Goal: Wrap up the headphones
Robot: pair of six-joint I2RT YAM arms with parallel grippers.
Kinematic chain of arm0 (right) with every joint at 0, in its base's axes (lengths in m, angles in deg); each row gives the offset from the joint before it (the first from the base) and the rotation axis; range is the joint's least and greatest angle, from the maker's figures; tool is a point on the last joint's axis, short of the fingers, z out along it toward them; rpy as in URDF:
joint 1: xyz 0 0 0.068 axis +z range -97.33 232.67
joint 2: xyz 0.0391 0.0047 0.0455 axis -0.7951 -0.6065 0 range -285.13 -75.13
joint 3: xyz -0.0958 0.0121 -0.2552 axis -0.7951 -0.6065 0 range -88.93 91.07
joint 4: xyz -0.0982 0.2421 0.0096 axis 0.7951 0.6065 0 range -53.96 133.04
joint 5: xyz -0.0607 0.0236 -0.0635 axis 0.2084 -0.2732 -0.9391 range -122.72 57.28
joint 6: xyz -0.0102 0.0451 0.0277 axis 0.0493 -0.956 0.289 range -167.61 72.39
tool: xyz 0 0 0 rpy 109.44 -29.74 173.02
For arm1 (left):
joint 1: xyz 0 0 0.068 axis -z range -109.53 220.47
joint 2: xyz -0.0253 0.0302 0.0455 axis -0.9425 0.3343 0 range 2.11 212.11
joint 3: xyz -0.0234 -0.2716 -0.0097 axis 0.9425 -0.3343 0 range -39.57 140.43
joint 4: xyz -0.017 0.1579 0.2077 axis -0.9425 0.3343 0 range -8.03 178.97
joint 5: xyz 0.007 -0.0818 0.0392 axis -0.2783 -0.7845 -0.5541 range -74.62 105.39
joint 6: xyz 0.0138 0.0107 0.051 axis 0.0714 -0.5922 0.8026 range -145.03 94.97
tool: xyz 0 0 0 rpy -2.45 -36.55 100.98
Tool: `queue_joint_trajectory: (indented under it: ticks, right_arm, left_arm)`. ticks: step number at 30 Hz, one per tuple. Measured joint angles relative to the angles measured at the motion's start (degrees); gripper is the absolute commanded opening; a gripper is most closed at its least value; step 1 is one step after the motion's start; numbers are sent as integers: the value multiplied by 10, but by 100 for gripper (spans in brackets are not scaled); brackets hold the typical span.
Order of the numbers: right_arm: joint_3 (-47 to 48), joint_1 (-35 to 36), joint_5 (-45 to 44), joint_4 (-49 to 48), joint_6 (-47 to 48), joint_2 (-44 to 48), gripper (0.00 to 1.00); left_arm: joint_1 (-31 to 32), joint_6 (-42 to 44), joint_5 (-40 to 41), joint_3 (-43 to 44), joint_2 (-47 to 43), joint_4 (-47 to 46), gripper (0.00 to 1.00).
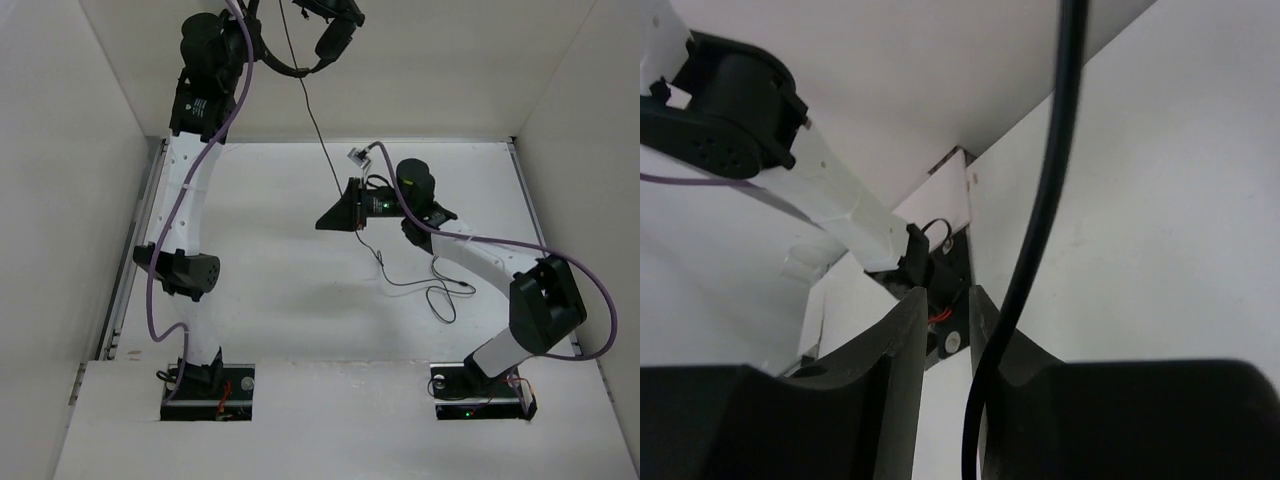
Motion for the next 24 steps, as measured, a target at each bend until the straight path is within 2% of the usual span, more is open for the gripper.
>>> queue_joint_trajectory:
  ticks: [2, 9, 17, 24]
  right_arm:
    - [0, 15, 2, 33, 28, 2, 19]
    - [2, 23, -1, 119, 102, 5, 5]
    - [2, -32, -21, 140, 128, 16, 4]
    - [2, -53, -38, 141, 132, 22, 3]
  left_arm:
    - [3, 11, 23, 0, 2, -1, 2]
    - [7, 44, 60, -4, 3, -19, 3]
    - [17, 58, 67, -17, -1, -23, 3]
    - [30, 64, 68, -35, -7, -22, 3]
